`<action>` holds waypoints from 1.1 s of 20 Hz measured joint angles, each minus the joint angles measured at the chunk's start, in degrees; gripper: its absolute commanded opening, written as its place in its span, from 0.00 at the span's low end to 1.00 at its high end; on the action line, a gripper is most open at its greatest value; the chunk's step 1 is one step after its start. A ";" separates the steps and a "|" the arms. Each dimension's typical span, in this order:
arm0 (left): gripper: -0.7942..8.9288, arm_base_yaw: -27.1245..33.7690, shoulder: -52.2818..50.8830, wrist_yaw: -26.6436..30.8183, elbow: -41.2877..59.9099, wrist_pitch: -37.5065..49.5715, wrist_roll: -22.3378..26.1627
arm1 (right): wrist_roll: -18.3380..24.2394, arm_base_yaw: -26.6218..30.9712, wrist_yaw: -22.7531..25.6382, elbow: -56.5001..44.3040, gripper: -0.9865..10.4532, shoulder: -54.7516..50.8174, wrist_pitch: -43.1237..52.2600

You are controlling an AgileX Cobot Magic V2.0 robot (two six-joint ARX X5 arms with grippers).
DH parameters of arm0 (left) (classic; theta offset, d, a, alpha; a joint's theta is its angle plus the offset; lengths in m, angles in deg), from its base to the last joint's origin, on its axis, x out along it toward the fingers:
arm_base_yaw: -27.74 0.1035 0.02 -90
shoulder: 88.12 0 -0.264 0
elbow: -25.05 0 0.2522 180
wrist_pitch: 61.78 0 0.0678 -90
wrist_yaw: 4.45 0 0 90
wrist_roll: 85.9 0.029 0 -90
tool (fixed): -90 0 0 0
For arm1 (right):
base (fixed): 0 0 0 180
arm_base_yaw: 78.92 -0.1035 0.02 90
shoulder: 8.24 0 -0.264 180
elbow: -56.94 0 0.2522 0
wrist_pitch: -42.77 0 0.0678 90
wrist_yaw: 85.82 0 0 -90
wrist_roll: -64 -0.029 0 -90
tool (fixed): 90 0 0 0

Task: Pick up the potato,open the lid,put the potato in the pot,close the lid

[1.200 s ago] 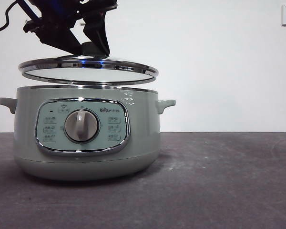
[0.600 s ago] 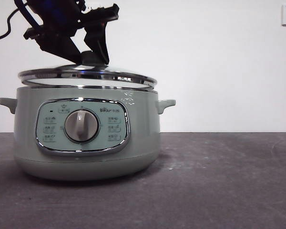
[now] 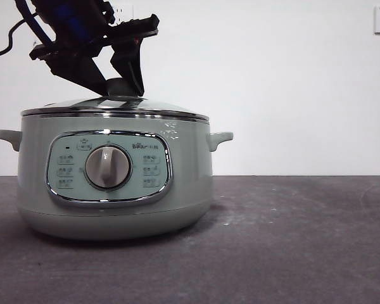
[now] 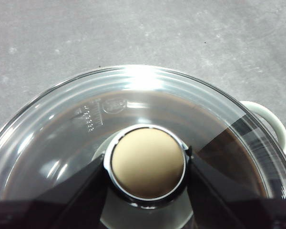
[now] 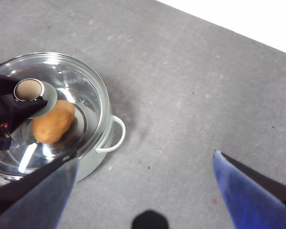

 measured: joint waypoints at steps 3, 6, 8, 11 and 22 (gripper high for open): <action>0.08 0.00 0.02 0.02 0.00 -0.11 0.00 | -0.13 0.00 0.02 0.00 0.50 0.00 0.00; 0.47 0.00 0.02 0.13 -0.02 -0.13 0.00 | -0.48 0.00 0.02 0.00 0.50 0.00 0.00; 0.59 0.00 0.00 0.13 -0.02 -0.15 -0.02 | -0.81 0.00 0.00 0.00 0.50 0.00 0.00; 0.59 0.02 -0.11 0.72 -0.02 -0.87 0.13 | -0.85 0.00 0.00 0.00 0.50 0.00 -0.02; 0.55 -2.38 -19.80 0.74 0.00 -6.43 1.36 | -1.51 0.00 0.00 -3.96 0.47 -2.75 -0.46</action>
